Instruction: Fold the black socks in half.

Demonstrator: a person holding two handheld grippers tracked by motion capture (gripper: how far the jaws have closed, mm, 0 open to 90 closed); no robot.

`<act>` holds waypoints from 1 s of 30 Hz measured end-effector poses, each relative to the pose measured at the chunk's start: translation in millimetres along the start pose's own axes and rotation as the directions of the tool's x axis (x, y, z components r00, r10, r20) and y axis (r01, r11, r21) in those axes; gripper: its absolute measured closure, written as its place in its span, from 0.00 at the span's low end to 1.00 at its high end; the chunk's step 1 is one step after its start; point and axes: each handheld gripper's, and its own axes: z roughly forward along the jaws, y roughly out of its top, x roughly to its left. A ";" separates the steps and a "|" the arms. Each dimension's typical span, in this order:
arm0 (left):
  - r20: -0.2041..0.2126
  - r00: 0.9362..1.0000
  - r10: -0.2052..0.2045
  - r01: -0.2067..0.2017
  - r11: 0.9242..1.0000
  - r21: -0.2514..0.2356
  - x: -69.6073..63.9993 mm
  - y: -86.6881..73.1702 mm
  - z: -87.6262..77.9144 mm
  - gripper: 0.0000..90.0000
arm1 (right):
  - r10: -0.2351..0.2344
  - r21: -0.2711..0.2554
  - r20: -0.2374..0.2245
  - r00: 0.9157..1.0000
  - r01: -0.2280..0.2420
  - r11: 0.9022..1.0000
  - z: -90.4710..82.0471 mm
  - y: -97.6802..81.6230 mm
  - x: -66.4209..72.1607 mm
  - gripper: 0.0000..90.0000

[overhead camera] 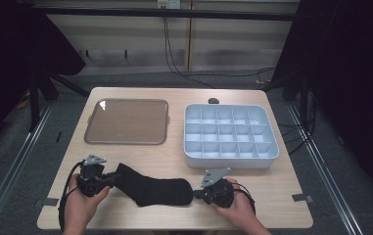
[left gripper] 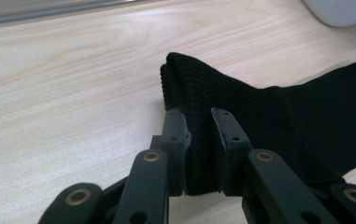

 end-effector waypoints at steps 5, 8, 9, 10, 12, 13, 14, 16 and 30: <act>0.009 1.000 0.006 -0.005 1.000 -0.017 -4.7 3.8 -2.4 0.84 | 0.002 0.003 0.000 1.000 -0.002 1.000 -0.1 -0.1 0.0 1.00; 0.019 1.000 0.024 -0.023 1.000 -0.006 -9.3 7.2 -4.3 0.85 | 0.003 0.002 -0.001 1.000 -0.003 1.000 0.0 0.0 -0.1 1.00; 0.022 0.999 0.026 -0.025 1.000 -0.007 -11.4 8.0 -4.4 0.85 | 0.004 -0.002 0.000 1.000 -0.004 1.000 0.1 0.0 -0.2 1.00; 0.024 0.999 0.031 -0.031 1.000 -0.004 -12.7 8.7 -4.6 0.85 | 0.006 -0.002 0.000 1.000 -0.006 1.000 0.1 0.0 -0.2 1.00; 0.026 0.999 0.046 -0.046 0.999 0.000 -16.0 11.0 -5.7 0.85 | 0.007 -0.001 0.000 1.000 -0.007 1.000 0.1 0.1 -0.3 1.00; 0.027 0.999 0.047 -0.047 0.999 -0.002 -17.4 11.7 -5.9 0.85 | 0.007 -0.001 0.000 1.000 -0.007 1.000 0.1 0.1 -0.3 1.00; 0.031 0.998 0.057 -0.057 0.998 -0.002 -19.2 12.8 -6.2 0.85 | 0.007 -0.001 0.000 1.000 -0.007 1.000 0.1 0.1 -0.3 1.00; 0.039 0.998 0.056 -0.055 0.998 -0.004 -22.6 13.7 -5.6 0.85 | 0.007 -0.002 0.000 1.000 -0.007 1.000 0.2 0.2 -0.1 1.00; 0.095 0.992 0.085 -0.086 0.996 0.009 -40.8 21.9 -3.6 0.85 | 0.022 -0.009 -0.009 1.000 -0.022 1.000 2.3 0.9 0.9 1.00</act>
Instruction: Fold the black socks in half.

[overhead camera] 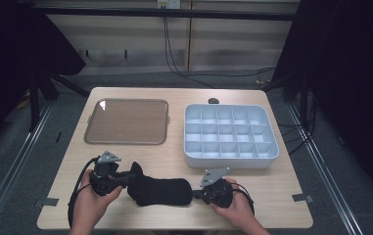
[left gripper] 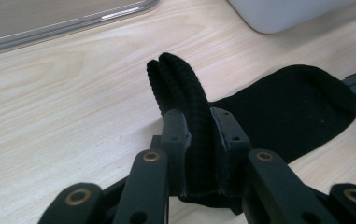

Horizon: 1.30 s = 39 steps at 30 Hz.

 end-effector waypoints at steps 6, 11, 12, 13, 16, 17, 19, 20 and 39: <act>0.022 1.000 0.022 -0.022 1.000 0.003 -10.5 4.8 2.9 0.85 | -0.005 -0.007 0.001 1.000 0.005 1.000 1.2 0.5 0.4 1.00; 0.041 0.998 0.039 -0.039 0.999 0.007 -19.3 8.6 6.0 0.85 | -0.001 -0.004 -0.002 1.000 0.001 1.000 1.7 1.1 1.5 1.00; 0.047 0.998 0.042 -0.043 0.999 0.008 -21.3 9.2 7.6 0.85 | 0.000 -0.004 -0.002 1.000 0.000 1.000 1.8 1.2 1.7 1.00; 0.050 0.998 0.042 -0.043 0.999 0.010 -22.7 9.4 8.6 0.85 | 0.002 -0.005 -0.004 1.000 -0.002 1.000 1.9 1.2 2.0 1.00; 0.056 0.997 0.051 -0.052 0.999 0.016 -26.3 10.0 11.8 0.85 | -0.003 -0.008 -0.004 1.000 0.003 1.000 2.4 1.6 2.0 1.00; 0.061 0.997 0.054 -0.055 0.998 0.016 -27.7 10.1 12.8 0.85 | 0.000 -0.005 -0.005 1.000 0.000 1.000 2.3 1.7 2.3 1.00; 0.063 0.996 0.058 -0.059 0.998 0.018 -30.6 10.5 14.5 0.85 | -0.003 -0.006 -0.005 1.000 0.003 1.000 2.6 1.8 2.4 1.00; 0.065 0.996 0.063 -0.064 0.998 0.020 -32.2 10.8 15.3 0.85 | -0.009 -0.006 -0.004 1.000 0.009 1.000 2.8 2.0 2.1 1.00; 0.121 0.984 0.134 -0.142 0.987 0.068 -62.8 17.0 38.4 0.85 | -0.013 -0.009 0.000 1.000 0.013 1.000 4.7 3.2 4.9 1.00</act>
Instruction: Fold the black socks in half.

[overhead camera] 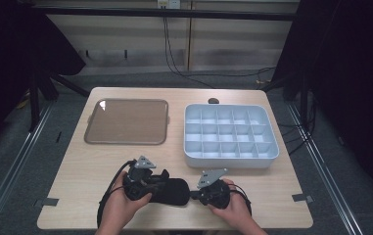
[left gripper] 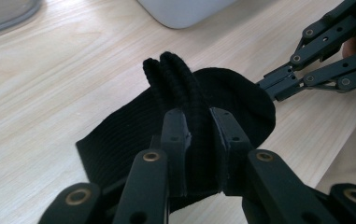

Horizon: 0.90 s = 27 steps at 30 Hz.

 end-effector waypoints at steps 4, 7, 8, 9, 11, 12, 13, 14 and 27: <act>0.004 1.000 0.001 -0.001 1.000 0.000 -1.3 0.4 2.4 0.85 | 0.000 -0.002 -0.001 1.000 0.000 1.000 0.2 0.0 0.1 1.00; 0.005 1.000 0.002 -0.002 1.000 0.000 -1.9 -0.1 3.4 0.85 | -0.004 -0.004 -0.001 1.000 0.004 1.000 0.7 0.2 0.1 1.00; 0.005 1.000 0.002 -0.002 1.000 0.002 -1.8 -0.1 3.5 0.85 | -0.004 -0.005 -0.001 1.000 0.004 1.000 0.9 0.4 0.2 1.00; 0.005 1.000 0.001 -0.001 1.000 0.000 -1.7 -0.1 3.6 0.85 | -0.001 -0.004 -0.002 1.000 0.001 1.000 1.1 0.6 0.6 1.00; 0.008 1.000 -0.001 0.001 1.000 0.000 -1.9 0.0 3.9 0.85 | -0.002 -0.004 -0.004 1.000 0.002 1.000 1.5 0.9 0.9 1.00; 0.009 1.000 0.000 0.000 1.000 -0.001 -2.0 0.0 4.1 0.85 | -0.005 -0.004 -0.003 1.000 0.005 1.000 1.7 1.2 1.1 1.00; 0.011 1.000 0.003 -0.003 1.000 0.002 -2.2 0.0 4.4 0.84 | -0.003 0.000 -0.003 1.000 0.003 1.000 1.6 1.5 1.6 1.00; 0.013 1.000 0.003 -0.003 1.000 0.004 -2.5 -0.2 5.3 0.84 | -0.003 -0.002 -0.003 1.000 0.003 1.000 1.8 1.6 1.7 1.00; 0.029 1.000 0.003 -0.004 1.000 0.023 -4.0 -2.3 16.4 0.84 | -0.001 -0.002 -0.003 1.000 0.001 1.000 3.1 2.7 3.2 1.00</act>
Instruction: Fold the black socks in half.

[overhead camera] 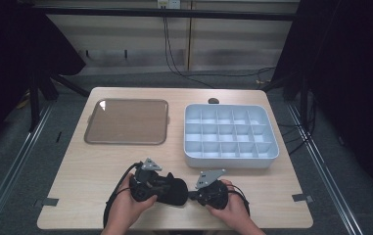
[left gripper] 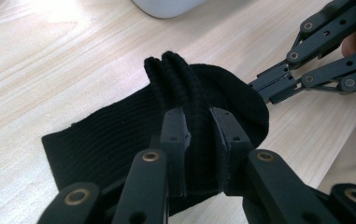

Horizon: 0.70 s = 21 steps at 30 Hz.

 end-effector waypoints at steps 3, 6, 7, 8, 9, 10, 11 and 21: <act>0.003 1.000 -0.002 0.002 1.000 -0.002 -1.0 0.1 1.5 0.84 | -0.005 -0.004 0.000 1.000 0.005 1.000 0.6 0.3 0.3 1.00; 0.007 1.000 0.002 -0.002 1.000 -0.003 -2.3 0.4 2.9 0.84 | -0.008 -0.003 -0.002 1.000 0.008 1.000 0.9 0.6 0.5 1.00; 0.009 1.000 0.005 -0.005 1.000 -0.002 -2.3 0.5 3.2 0.84 | -0.008 -0.003 -0.003 1.000 0.008 1.000 1.0 0.7 0.6 1.00; 0.012 1.000 0.007 -0.007 1.000 -0.003 -2.2 0.4 3.7 0.84 | -0.008 -0.003 -0.002 1.000 0.008 1.000 1.1 0.7 0.7 1.00; 0.008 1.000 0.008 -0.008 1.000 -0.001 -2.5 0.4 4.4 0.84 | -0.006 -0.002 -0.002 1.000 0.006 1.000 1.1 0.8 0.8 1.00; 0.008 1.000 0.005 -0.005 1.000 0.000 -3.2 0.3 5.3 0.84 | -0.002 -0.002 -0.002 1.000 0.002 1.000 1.1 0.9 1.1 1.00; 0.014 1.000 0.003 -0.003 1.000 -0.005 -3.2 0.1 6.2 0.84 | -0.002 -0.002 -0.002 1.000 0.002 1.000 1.1 0.9 1.1 1.00; 0.010 1.000 0.009 -0.009 1.000 -0.012 -4.3 -1.7 14.9 0.82 | -0.010 0.000 0.003 1.000 0.010 1.000 1.1 0.9 1.3 1.00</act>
